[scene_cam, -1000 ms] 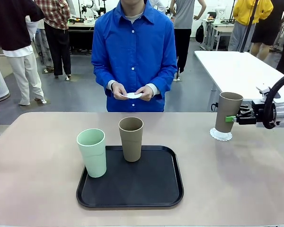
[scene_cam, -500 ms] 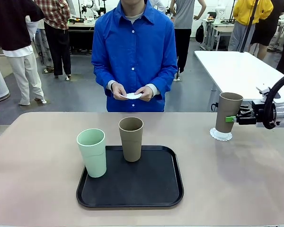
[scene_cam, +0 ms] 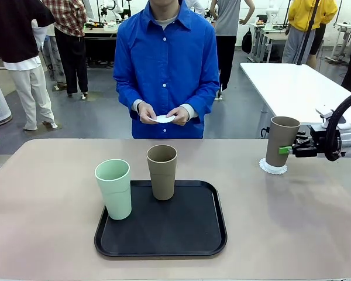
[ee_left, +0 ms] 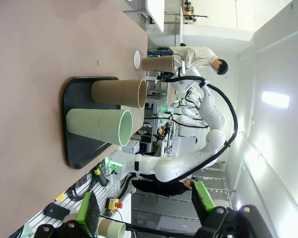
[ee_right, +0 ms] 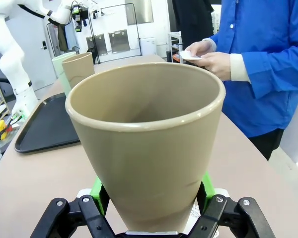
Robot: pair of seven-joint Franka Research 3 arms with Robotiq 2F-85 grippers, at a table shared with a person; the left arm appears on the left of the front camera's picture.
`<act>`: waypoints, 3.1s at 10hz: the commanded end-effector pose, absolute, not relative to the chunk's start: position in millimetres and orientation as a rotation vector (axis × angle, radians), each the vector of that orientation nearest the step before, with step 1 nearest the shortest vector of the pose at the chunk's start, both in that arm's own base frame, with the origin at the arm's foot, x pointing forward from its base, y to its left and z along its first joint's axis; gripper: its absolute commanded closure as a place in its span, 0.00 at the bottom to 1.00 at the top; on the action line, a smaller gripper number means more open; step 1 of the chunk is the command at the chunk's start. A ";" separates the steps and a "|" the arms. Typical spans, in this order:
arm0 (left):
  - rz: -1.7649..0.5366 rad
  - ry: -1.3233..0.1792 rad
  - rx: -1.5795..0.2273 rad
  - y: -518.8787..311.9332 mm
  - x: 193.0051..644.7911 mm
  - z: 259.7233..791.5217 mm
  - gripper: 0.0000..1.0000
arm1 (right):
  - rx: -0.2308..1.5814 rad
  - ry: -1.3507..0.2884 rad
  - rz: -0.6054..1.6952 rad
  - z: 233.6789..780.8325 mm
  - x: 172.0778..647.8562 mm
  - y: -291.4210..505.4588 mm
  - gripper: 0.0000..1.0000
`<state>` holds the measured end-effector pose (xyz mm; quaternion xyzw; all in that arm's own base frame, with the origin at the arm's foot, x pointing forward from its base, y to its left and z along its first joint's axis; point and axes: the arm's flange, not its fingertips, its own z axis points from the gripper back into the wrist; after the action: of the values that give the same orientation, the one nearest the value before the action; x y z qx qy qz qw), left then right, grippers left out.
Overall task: Place coasters on the table and set cups on them.
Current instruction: Pick up one Reusable plastic cup and place it on a coaster set by the human.
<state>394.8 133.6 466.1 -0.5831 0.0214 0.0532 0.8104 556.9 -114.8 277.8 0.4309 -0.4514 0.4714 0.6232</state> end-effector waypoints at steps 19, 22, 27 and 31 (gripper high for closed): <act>0.104 0.041 -1.253 135.3 394.1 467.9 0.00 | 1.057 -1.005 1.117 243.1 589.6 -119.8 0.00; 0.104 0.041 -1.253 135.3 394.1 467.9 0.00 | 1.069 -0.988 1.128 242.4 589.5 -121.2 0.00; 0.104 0.041 -1.253 135.3 394.1 467.9 0.00 | 1.081 -0.953 1.184 242.4 589.1 -128.7 0.00; 0.104 0.041 -1.253 135.3 394.1 467.9 0.00 | 1.076 -0.967 1.166 242.9 590.4 -139.1 0.00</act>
<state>394.8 133.6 466.1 -0.5831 0.0214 0.0532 0.8104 583.1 -135.5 241.6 0.4534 -0.4255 0.5043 0.5992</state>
